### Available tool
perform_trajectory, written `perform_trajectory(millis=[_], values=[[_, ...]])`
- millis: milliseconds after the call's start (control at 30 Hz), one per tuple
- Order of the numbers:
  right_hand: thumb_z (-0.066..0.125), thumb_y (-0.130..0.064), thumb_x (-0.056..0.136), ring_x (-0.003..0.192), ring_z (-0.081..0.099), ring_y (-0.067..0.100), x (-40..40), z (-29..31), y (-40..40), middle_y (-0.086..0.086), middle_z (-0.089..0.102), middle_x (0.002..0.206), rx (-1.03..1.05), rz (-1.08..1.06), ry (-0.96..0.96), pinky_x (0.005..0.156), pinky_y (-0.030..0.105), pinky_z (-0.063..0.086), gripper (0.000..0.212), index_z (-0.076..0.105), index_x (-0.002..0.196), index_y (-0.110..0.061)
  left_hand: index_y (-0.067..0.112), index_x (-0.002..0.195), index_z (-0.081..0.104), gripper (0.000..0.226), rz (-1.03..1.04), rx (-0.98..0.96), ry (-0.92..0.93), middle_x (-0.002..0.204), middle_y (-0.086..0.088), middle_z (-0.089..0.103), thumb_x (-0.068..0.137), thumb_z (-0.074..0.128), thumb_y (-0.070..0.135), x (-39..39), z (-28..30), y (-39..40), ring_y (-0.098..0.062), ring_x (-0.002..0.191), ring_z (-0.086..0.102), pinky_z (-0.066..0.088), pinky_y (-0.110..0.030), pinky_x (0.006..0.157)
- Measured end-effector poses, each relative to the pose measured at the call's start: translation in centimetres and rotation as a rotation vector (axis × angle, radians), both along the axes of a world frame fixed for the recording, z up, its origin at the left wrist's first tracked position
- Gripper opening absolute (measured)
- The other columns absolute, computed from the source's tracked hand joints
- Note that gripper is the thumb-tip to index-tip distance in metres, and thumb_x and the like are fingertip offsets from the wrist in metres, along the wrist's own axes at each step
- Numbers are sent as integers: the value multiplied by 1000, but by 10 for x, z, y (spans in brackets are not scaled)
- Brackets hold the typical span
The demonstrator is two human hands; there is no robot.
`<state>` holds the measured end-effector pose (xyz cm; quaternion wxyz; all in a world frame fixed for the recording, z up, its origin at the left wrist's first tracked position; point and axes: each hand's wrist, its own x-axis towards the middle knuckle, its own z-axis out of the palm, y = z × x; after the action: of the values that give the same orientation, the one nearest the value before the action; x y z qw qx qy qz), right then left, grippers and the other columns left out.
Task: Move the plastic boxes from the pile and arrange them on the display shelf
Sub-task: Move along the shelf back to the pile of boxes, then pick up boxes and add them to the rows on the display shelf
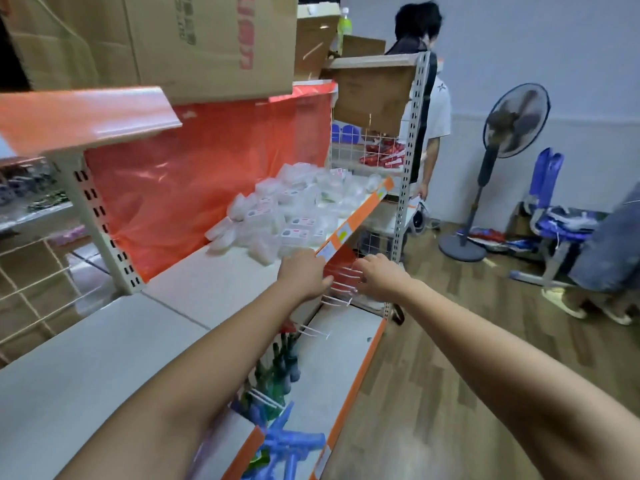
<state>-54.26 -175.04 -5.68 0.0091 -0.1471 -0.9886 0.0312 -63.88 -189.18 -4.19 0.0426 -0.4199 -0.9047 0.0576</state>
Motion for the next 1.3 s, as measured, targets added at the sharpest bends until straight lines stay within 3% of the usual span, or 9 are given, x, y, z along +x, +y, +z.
perform_trajectory(millis=[233, 433, 767, 967, 1300], values=[[53, -28, 91, 123, 40, 32, -106, 24, 95, 13, 47, 133, -50, -37, 44, 99, 42, 40, 48, 44, 135, -12, 16, 129, 52, 48, -43, 20, 56, 131, -8, 50, 94, 42, 47, -109, 21, 92, -28, 123, 40, 35, -42, 97], [54, -28, 92, 126, 38, 30, -171, -1, 143, 12, 45, 137, -102, -24, 18, 102, 42, 37, 48, 42, 136, -13, 18, 133, 48, 52, 14, 12, 2, 135, -8, 46, 95, 39, 51, -178, 11, 139, -28, 125, 38, 34, -42, 98], [50, -26, 95, 129, 36, 28, -310, 18, 234, 12, 43, 138, -68, 209, 74, 99, 35, 35, 47, 39, 139, -13, 18, 129, 52, 46, 196, 122, 36, 132, -7, 48, 93, 44, 46, -284, 13, 205, -27, 126, 39, 34, -41, 100], [52, -27, 93, 129, 34, 31, -387, 9, 277, 13, 38, 142, -29, 323, 10, 102, 38, 38, 53, 36, 141, -10, 18, 130, 50, 45, 375, 234, 44, 132, -6, 47, 91, 49, 39, -340, 17, 237, -25, 124, 39, 37, -38, 96], [63, -20, 83, 118, 43, 30, -415, -37, 291, 9, 28, 143, -12, 391, 77, 84, 33, 41, 65, 30, 138, -10, 22, 141, 35, 64, 575, 208, 19, 141, -3, 39, 85, 64, 36, -389, -4, 255, -25, 129, 35, 30, -40, 103]])
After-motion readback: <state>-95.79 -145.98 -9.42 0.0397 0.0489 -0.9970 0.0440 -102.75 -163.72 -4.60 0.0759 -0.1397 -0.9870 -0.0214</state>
